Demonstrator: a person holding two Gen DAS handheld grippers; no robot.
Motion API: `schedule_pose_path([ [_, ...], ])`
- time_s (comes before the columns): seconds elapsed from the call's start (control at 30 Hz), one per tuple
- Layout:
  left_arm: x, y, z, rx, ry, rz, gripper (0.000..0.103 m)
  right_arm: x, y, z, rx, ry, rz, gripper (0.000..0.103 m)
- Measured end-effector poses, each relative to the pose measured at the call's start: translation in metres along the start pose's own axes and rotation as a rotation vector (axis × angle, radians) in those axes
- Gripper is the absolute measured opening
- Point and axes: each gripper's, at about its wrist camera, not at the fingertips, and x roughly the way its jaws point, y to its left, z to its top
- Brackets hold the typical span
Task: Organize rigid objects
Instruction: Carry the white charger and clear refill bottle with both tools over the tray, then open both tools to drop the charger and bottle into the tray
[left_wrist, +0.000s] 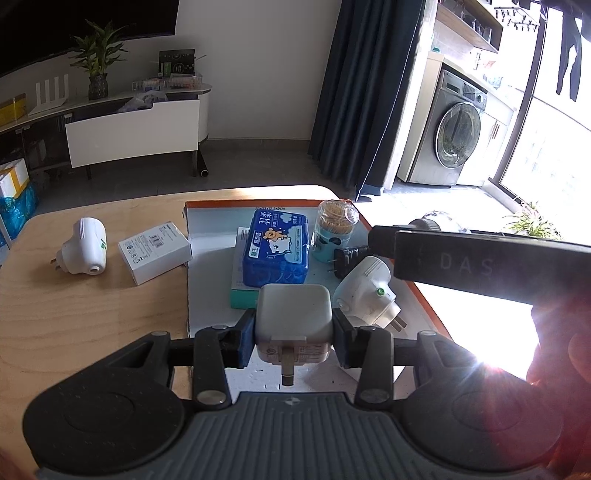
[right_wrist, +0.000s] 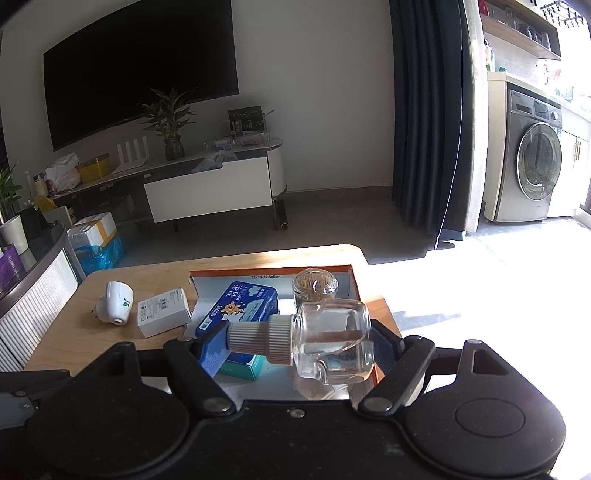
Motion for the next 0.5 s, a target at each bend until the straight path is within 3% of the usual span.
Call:
schedule_pose_path([
  [0.17, 0.007, 0.002, 0.001, -0.008, 0.015, -0.002, 0.042, 0.018, 0.003, 0.005, -0.027, 0.014, 0.001, 0.093],
  [0.5, 0.019, 0.001, 0.003, -0.011, 0.035, -0.011, 0.042, 0.010, -0.011, 0.012, 0.031, -0.103, -0.024, 0.093],
])
